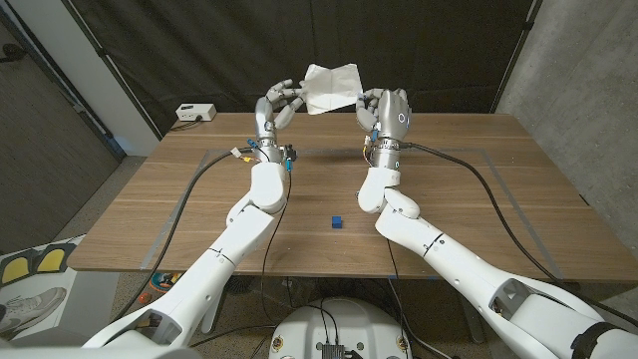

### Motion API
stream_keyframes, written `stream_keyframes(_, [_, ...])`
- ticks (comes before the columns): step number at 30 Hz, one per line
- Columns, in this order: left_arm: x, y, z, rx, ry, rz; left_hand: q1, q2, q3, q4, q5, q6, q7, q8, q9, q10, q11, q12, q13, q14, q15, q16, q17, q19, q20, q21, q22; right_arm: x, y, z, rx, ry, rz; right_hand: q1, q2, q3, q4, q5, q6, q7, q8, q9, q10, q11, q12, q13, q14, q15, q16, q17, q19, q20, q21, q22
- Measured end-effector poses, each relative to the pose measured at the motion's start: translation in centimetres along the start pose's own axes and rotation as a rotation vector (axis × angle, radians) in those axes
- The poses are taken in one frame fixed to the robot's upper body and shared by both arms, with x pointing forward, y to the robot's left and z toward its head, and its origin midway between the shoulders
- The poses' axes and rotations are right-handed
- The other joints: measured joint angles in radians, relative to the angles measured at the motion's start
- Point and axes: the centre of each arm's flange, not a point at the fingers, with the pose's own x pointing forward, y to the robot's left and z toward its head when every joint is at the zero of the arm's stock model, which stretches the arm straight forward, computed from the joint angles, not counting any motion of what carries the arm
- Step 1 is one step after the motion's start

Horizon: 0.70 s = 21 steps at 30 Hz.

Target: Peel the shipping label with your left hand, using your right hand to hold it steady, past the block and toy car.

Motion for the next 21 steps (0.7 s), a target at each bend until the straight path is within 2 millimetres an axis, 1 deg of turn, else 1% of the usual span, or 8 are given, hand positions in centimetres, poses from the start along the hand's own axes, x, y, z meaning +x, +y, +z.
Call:
stream_keyframes(4, [0.00, 0.11, 0.02, -0.003, -0.006, 0.004, -0.004, -0.004, 0.007, 0.002, 0.015, -0.003, 0.003, 0.000, 0.014, 0.000, 0.000, 0.000, 0.000, 0.011, 0.000, 0.000, -0.003, 0.000, 0.000, 0.009, 0.000, 0.05, 0.08, 0.07, 0.001, -0.002, 0.000, 0.000, 0.000, 0.000, 0.000, 0.002, 0.000, 0.000, 0.001, 0.000, 0.000, 0.000, 0.000, 0.003, 0.000, 0.000, 0.000, 0.000, 0.000, 0.000, 0.000, 0.000])
stream_keyframes(5, [-0.01, 0.13, 0.01, -0.003, -0.006, 0.005, -0.007, -0.007, 0.007, 0.002, 0.021, -0.005, 0.005, 0.000, 0.041, 0.003, -0.003, 0.000, 0.000, 0.013, 0.001, 0.000, -0.004, 0.000, 0.000, 0.011, 0.001, 0.07, 0.08, 0.08, 0.001, -0.002, -0.001, 0.000, 0.000, 0.000, 0.000, 0.002, 0.000, 0.000, 0.001, 0.000, 0.000, 0.000, 0.000, 0.002, 0.000, 0.000, 0.000, 0.000, 0.000, 0.000, 0.000, 0.000])
stream_keyframes(8, [0.01, 0.17, 0.01, -0.004, -0.008, 0.007, -0.013, -0.013, 0.018, 0.005, 0.031, -0.010, 0.010, 0.006, 0.061, 0.011, 0.000, 0.004, 0.000, 0.018, -0.004, 0.000, -0.005, 0.000, 0.000, 0.024, 0.005, 0.05, 0.13, 0.11, 0.001, -0.003, 0.000, 0.000, 0.000, 0.000, 0.000, 0.002, 0.000, 0.000, 0.003, 0.000, 0.000, 0.000, 0.000, 0.005, 0.000, 0.000, 0.000, 0.000, 0.000, 0.000, 0.000, 0.000])
stream_keyframes(10, [0.01, 0.18, 0.01, -0.005, -0.009, 0.007, -0.013, -0.013, 0.018, 0.005, 0.038, -0.011, 0.011, 0.006, 0.062, 0.013, -0.002, 0.004, 0.000, 0.018, -0.004, 0.000, -0.005, 0.000, 0.000, 0.032, 0.007, 0.07, 0.14, 0.13, 0.001, -0.003, 0.000, -0.007, -0.007, 0.009, -0.001, 0.002, 0.000, 0.000, 0.003, 0.000, 0.000, 0.000, 0.000, 0.003, 0.000, 0.000, 0.000, 0.000, 0.000, 0.000, 0.000, 0.000])
stream_keyframes(17, [-0.01, 0.20, 0.05, -0.007, -0.012, 0.006, -0.037, -0.019, 0.029, 0.008, 0.049, -0.012, 0.012, 0.007, 0.074, 0.021, 0.000, 0.007, 0.000, 0.021, 0.000, 0.000, -0.004, -0.001, 0.001, 0.061, 0.019, 0.03, 0.16, 0.21, 0.008, -0.006, -0.001, -0.007, -0.007, 0.011, -0.003, 0.002, 0.000, 0.000, 0.003, -0.003, 0.000, 0.000, 0.000, 0.004, -0.003, -0.002, 0.000, 0.000, 0.000, 0.000, 0.000, 0.000])
stream_keyframes(18, [-0.01, 0.20, 0.06, -0.007, -0.013, 0.005, -0.040, -0.018, 0.029, 0.008, 0.049, -0.012, 0.012, 0.007, 0.074, 0.021, 0.000, 0.007, 0.001, 0.021, 0.000, 0.000, -0.005, -0.006, 0.006, 0.066, 0.021, 0.03, 0.15, 0.22, 0.009, -0.007, -0.002, -0.007, -0.006, 0.013, -0.001, 0.002, 0.002, -0.002, 0.003, -0.005, 0.000, 0.000, 0.000, 0.005, -0.003, -0.002, 0.000, 0.000, 0.000, 0.000, 0.000, 0.000])
stream_keyframes(19, [-0.02, 0.19, 0.07, -0.008, -0.013, 0.004, -0.044, -0.019, 0.029, 0.008, 0.049, -0.012, 0.012, 0.007, 0.076, 0.021, 0.000, 0.007, 0.002, 0.021, 0.000, 0.000, -0.004, -0.012, 0.011, 0.073, 0.024, 0.02, 0.13, 0.24, 0.014, -0.010, -0.003, -0.007, -0.006, 0.014, 0.000, 0.002, 0.004, -0.004, 0.003, -0.009, 0.000, 0.000, 0.000, 0.005, -0.003, -0.002, 0.003, 0.000, -0.003, 0.003, 0.000, 0.000])
stream_keyframes(21, [-0.05, 0.16, 0.09, -0.009, -0.015, 0.000, -0.057, -0.020, 0.032, 0.011, 0.035, -0.012, 0.012, 0.007, 0.076, 0.014, 0.008, 0.007, 0.003, 0.021, 0.000, 0.000, -0.002, -0.018, 0.018, 0.087, 0.029, 0.00, 0.10, 0.21, 0.019, -0.014, -0.003, -0.022, -0.011, 0.013, 0.000, -0.010, 0.007, -0.008, -0.012, -0.016, 0.000, 0.000, -0.004, 0.004, -0.003, -0.002, 0.014, 0.002, -0.013, 0.001, 0.000, 0.000])
